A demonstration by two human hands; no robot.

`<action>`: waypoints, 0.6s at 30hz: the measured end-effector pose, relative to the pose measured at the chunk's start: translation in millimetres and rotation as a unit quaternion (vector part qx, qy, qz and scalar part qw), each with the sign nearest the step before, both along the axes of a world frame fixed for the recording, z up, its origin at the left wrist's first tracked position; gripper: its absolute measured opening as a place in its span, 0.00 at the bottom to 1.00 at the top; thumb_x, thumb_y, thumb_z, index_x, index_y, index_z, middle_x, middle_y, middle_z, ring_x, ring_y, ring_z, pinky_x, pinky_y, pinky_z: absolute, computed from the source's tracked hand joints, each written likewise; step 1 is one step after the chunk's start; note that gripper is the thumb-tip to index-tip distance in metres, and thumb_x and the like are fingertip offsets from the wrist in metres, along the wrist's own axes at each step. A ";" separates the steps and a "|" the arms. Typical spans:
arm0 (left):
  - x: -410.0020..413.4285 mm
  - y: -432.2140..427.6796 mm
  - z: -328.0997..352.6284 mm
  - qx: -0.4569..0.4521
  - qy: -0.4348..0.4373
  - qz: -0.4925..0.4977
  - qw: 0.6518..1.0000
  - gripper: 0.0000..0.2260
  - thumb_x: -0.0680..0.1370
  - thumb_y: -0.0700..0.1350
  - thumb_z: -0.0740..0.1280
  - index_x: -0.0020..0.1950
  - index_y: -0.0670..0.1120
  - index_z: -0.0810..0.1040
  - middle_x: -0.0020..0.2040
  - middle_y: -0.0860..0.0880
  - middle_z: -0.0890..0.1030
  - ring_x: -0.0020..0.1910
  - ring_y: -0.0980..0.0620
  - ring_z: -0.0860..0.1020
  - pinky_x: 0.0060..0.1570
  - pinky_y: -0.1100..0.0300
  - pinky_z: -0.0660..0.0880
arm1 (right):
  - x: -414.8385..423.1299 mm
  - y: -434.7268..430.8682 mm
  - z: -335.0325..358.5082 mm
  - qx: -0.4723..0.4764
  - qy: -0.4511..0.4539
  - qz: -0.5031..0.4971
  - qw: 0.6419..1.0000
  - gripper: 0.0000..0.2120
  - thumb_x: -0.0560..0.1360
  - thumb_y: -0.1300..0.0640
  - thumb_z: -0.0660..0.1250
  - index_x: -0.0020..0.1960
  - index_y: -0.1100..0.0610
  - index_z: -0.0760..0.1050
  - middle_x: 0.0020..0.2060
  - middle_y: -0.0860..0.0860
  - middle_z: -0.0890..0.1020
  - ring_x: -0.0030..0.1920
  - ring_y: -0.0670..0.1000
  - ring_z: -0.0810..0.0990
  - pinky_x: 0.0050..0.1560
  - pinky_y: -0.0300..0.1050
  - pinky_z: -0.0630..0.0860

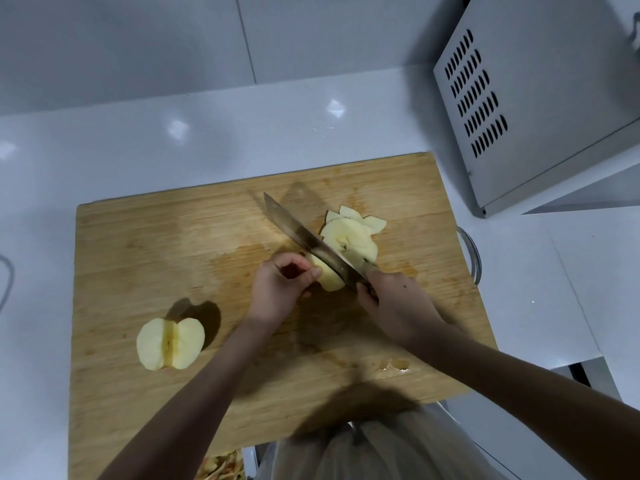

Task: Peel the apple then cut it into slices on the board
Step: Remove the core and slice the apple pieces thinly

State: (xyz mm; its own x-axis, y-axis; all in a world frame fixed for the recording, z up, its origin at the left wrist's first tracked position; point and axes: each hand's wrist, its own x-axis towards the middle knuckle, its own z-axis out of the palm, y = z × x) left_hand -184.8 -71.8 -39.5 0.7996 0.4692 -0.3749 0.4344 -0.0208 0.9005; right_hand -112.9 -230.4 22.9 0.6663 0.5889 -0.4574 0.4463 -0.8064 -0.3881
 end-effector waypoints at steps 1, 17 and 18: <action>-0.1 -0.2 0.5 -0.001 0.000 0.001 1.000 0.03 0.71 0.38 0.72 0.41 0.41 0.80 0.43 0.46 0.81 0.38 0.54 0.80 0.30 0.69 0.75 | 1.1 -2.2 1.3 0.009 0.008 -0.007 1.000 0.08 0.80 0.53 0.55 0.50 0.54 0.71 0.33 0.46 0.72 0.34 0.47 0.72 0.30 0.36 0.61; 4.2 2.0 7.7 0.055 0.024 -0.092 0.994 0.03 0.75 0.39 0.68 0.43 0.42 0.75 0.48 0.48 0.76 0.45 0.53 0.76 0.33 0.66 0.78 | -2.9 -16.8 31.1 0.024 -0.007 0.005 1.000 0.09 0.80 0.53 0.55 0.49 0.54 0.72 0.43 0.52 0.81 0.39 0.49 0.78 0.40 0.44 0.77; 4.0 2.3 7.8 0.060 0.025 -0.097 0.993 0.03 0.75 0.39 0.68 0.43 0.42 0.75 0.48 0.49 0.75 0.45 0.53 0.76 0.33 0.66 0.78 | -2.9 -16.9 31.4 0.021 -0.005 0.004 1.000 0.09 0.80 0.53 0.55 0.49 0.54 0.72 0.44 0.52 0.81 0.40 0.50 0.78 0.41 0.45 0.77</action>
State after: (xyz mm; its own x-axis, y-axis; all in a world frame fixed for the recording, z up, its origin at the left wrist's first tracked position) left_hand -180.7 -69.5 -31.7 0.8614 0.3515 -0.3666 0.4551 -0.2136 0.8644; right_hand -115.8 -247.3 54.4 0.6659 0.6130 -0.4252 0.4571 -0.7857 -0.4169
